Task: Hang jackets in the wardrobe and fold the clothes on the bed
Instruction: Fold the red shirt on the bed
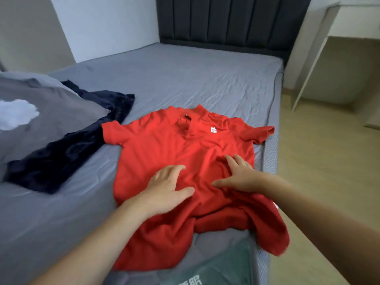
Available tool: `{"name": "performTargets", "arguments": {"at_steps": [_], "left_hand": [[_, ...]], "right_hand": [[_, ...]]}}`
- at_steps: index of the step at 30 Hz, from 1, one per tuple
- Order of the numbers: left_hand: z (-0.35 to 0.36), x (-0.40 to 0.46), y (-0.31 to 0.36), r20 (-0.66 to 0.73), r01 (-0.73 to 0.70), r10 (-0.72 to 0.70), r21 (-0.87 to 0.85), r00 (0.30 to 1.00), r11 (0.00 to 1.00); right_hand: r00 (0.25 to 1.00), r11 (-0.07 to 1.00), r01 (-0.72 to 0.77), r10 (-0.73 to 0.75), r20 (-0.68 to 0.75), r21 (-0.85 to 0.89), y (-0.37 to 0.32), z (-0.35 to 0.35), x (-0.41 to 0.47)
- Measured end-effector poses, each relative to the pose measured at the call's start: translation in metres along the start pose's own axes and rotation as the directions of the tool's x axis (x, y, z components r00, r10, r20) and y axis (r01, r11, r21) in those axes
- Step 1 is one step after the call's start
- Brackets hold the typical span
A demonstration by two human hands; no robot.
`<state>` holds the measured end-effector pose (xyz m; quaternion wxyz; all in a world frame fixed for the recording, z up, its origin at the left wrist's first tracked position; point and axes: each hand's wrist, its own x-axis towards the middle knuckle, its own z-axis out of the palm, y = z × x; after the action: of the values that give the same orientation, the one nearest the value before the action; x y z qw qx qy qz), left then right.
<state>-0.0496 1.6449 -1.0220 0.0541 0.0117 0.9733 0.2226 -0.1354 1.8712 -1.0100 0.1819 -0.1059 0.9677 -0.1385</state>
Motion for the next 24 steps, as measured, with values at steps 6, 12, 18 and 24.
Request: {"name": "performTargets", "arguments": {"at_steps": [6, 12, 18, 24], "left_hand": [[-0.012, -0.116, 0.017, 0.216, -0.214, 0.159, 0.260, 0.963, 0.942], [-0.014, -0.098, 0.009, -0.051, 0.014, 0.012, 0.486, 0.999, 0.874], [-0.105, -0.096, 0.030, -0.111, 0.094, -0.032, 0.619, 0.993, 0.780], [-0.092, -0.123, 0.044, 0.380, -0.045, -0.531, 0.841, 0.758, 0.539]], "right_hand": [[0.978, 0.974, -0.207, 0.202, -0.059, -0.094, 0.011, -0.003, -0.057], [0.973, 0.991, -0.110, 0.122, -0.194, 0.069, 0.006, -0.016, -0.075], [0.963, 0.703, -0.217, 0.268, 0.029, 0.678, -0.004, -0.066, -0.116], [0.888, 0.911, -0.254, 0.353, 0.293, -0.326, -0.006, -0.061, -0.140]]}}
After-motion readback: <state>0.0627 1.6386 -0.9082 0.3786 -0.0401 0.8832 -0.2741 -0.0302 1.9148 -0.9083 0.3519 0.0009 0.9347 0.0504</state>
